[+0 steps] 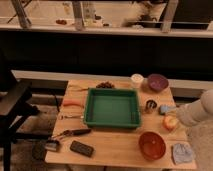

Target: Place apple in plastic cup

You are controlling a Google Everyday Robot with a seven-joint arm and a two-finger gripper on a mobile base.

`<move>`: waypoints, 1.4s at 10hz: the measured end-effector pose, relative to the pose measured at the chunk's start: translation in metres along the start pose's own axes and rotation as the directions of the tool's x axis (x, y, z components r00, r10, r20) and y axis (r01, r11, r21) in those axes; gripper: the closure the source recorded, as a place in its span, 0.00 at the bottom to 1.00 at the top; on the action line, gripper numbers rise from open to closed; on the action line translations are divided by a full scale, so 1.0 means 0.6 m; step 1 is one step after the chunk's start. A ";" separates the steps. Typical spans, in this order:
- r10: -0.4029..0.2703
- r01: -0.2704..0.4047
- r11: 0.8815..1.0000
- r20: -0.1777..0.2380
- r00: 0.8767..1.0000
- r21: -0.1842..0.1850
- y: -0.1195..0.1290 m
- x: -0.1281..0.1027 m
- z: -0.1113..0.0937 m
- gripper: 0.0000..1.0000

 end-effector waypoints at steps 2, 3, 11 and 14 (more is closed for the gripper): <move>-0.003 0.003 1.000 0.002 1.000 0.016 -0.029 0.015 0.008 1.00; -0.001 0.001 1.000 0.002 1.000 0.026 -0.038 0.024 0.011 1.00; 0.044 -0.043 0.997 -0.019 0.999 0.069 -0.059 0.109 0.038 1.00; 0.066 -0.063 0.995 -0.033 0.997 0.081 -0.059 0.128 0.036 1.00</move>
